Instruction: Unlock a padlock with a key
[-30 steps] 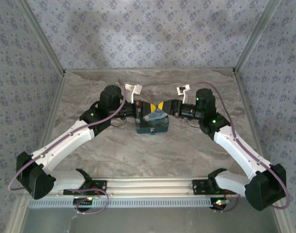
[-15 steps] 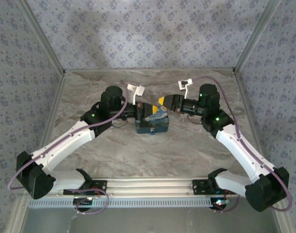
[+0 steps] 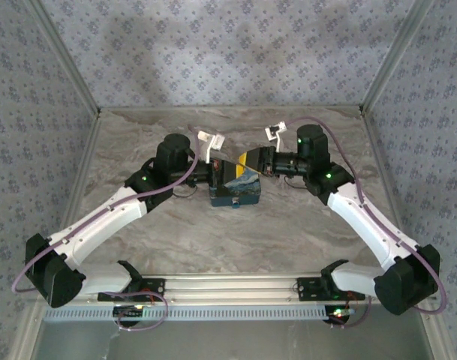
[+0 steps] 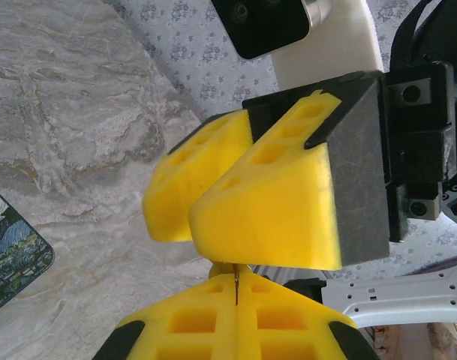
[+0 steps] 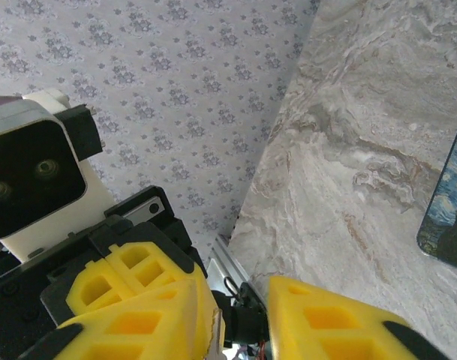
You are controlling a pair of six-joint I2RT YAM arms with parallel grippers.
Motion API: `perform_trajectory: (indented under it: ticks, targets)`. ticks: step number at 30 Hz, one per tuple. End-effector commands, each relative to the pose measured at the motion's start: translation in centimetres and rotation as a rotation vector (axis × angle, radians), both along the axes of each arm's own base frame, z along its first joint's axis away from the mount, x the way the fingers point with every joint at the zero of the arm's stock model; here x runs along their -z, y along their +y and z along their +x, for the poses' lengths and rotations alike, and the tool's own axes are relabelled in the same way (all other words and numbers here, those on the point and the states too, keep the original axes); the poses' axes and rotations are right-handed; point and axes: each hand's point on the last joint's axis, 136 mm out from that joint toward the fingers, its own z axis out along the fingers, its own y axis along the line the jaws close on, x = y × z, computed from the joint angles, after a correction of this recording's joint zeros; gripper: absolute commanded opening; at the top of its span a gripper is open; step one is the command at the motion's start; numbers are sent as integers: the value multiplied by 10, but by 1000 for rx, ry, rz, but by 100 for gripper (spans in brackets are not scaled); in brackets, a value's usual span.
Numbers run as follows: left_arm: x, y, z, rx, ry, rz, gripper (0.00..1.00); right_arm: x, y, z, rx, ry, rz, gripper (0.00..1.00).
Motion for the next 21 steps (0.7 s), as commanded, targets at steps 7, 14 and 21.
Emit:
perform_trajectory:
  ticks: [7, 14, 21]
  targets:
    - [-14, 1, -8, 19, -53, -21, 0, -13, 4, -2, -38, -36, 2, 11]
    - [-16, 6, -12, 12, -67, -20, 0, -19, 7, 1, -42, -65, 3, 0]
    - [-14, 18, -12, -44, -70, 4, 46, -30, 1, 4, -37, -106, 4, 0]
